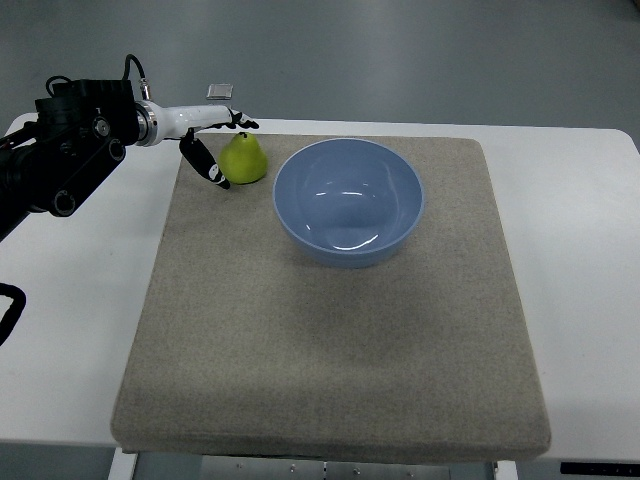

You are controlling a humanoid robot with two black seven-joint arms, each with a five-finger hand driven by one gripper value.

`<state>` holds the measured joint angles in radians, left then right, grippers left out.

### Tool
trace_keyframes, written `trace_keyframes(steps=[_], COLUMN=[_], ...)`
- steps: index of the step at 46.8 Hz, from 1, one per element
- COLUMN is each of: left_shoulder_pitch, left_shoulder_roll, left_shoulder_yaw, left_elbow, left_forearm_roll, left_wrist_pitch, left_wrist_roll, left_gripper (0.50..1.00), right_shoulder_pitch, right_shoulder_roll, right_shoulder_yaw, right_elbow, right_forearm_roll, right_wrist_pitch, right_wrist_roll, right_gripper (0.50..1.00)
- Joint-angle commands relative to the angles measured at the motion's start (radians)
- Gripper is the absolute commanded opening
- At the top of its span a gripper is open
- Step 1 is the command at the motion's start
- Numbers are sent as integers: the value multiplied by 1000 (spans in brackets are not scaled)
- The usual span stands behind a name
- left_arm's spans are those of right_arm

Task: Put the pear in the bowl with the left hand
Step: 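Close the left hand fingers around the green pear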

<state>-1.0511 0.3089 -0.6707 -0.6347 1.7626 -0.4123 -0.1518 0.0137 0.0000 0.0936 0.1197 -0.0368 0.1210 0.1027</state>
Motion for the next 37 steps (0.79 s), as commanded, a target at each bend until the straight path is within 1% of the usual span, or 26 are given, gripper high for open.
trace_keyframes(steps=[1,4,25,37], left_shoulder_pitch=[2,8,19,37], left_shoulder_roll=[-8,-13,-31,-30], left_shoulder_yaw=[20,22,23,23], left_elbow=[1,1,1,1], left_forearm_roll=[6,6,5,5], left_wrist_pitch=[30,43,50,62], left_wrist_roll=[0,0,0,0], left_gripper=[992,992,990,973], right_shoulder_pitch=[0,0,0,0], right_shoulder_roll=[0,0,0,0], right_shoulder_yaw=[0,0,0,0], right_elbow=[0,0,0,0], right_forearm_roll=[0,0,0,0], right_wrist_pitch=[0,0,0,2], right_wrist_roll=[0,0,0,0], right_gripper=[926,926,926,926])
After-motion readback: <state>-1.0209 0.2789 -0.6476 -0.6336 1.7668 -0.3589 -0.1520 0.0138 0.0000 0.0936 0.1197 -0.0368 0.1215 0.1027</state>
